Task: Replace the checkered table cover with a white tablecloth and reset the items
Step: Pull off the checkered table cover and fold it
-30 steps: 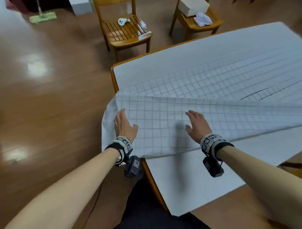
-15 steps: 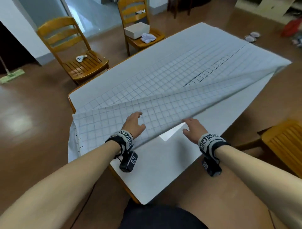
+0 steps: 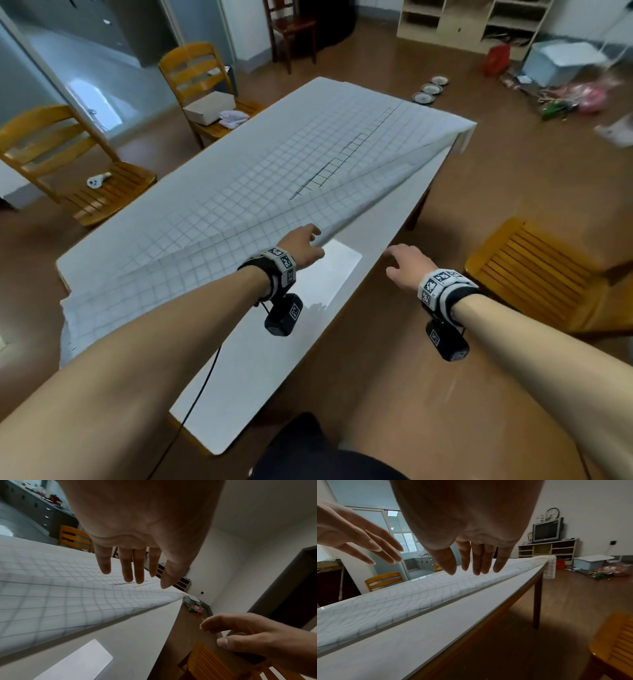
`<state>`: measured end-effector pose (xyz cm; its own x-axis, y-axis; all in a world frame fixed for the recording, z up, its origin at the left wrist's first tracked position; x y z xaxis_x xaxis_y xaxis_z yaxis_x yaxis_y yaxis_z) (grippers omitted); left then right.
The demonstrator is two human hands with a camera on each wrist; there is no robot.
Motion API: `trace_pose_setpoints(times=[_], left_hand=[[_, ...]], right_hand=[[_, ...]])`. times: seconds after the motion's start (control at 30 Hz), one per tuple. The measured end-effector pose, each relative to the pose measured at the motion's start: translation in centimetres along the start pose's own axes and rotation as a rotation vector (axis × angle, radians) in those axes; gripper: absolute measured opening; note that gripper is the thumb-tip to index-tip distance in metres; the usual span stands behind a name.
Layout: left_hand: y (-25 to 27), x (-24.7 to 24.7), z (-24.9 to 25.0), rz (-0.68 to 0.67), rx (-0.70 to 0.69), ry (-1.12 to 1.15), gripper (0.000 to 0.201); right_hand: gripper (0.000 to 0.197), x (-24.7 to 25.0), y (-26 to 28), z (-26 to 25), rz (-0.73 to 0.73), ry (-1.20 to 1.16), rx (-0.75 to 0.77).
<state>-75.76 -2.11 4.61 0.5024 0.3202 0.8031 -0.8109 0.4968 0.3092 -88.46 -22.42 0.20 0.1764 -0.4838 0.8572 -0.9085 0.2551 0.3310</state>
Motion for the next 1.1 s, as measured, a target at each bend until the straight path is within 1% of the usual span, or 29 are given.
trace_pose_setpoints(times=[0.13, 0.2, 0.3, 0.43, 0.53, 0.63, 0.77, 0.9, 1.03, 1.1], left_hand=[[-4.0, -0.6, 3.7, -0.028, -0.030, -0.009, 0.051], [-6.7, -1.0, 5.1, -0.031, -0.045, -0.010, 0.051], [-11.5, -1.9, 6.8, -0.051, -0.061, -0.005, 0.049], [-19.7, -3.2, 8.0, -0.093, -0.068, 0.004, 0.049], [-25.7, -3.4, 7.3, -0.105, -0.043, 0.007, 0.050], [-30.9, -3.4, 5.6, -0.127, 0.017, -0.023, 0.053], [-35.8, -3.5, 3.8, -0.148, 0.093, -0.083, 0.059], [-39.2, -4.3, 2.0, -0.168, 0.202, -0.145, 0.067], [-41.8, -5.7, -0.1, -0.224, 0.322, -0.138, 0.074], [-42.5, -6.0, -0.9, -0.239, 0.380, -0.132, 0.069]], right_hand=[[0.048, 2.7, -0.8, 3.8, 0.018, -0.001, -0.066], [0.047, 3.7, -2.0, 5.4, 0.030, 0.000, -0.088], [0.049, 4.9, -5.1, 7.4, 0.021, 0.006, -0.092], [0.047, 6.1, -10.4, 10.4, 0.008, 0.008, -0.124], [0.045, 6.6, -14.4, 12.4, -0.033, 0.032, -0.153], [0.046, 7.9, -18.4, 14.2, -0.081, 0.038, -0.184], [0.046, 10.5, -24.1, 15.3, -0.097, 0.036, -0.197], [0.047, 12.0, -30.7, 15.4, -0.161, 0.050, -0.123], [0.049, 12.3, -37.9, 15.0, -0.236, 0.102, 0.028], [0.052, 12.7, -41.8, 14.5, -0.243, 0.123, 0.110]])
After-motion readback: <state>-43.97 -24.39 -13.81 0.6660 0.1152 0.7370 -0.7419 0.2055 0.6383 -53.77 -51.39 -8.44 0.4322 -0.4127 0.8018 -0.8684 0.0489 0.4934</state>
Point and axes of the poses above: each hand's wrist, its own y-axis away from the middle knuckle, its own x-axis out of the back of the hand, z = x × y, the point moved 9 cm from there along -y, towards the middle knuckle, and after that the axes turned 3 degrees about x, right-handed, at the moved point
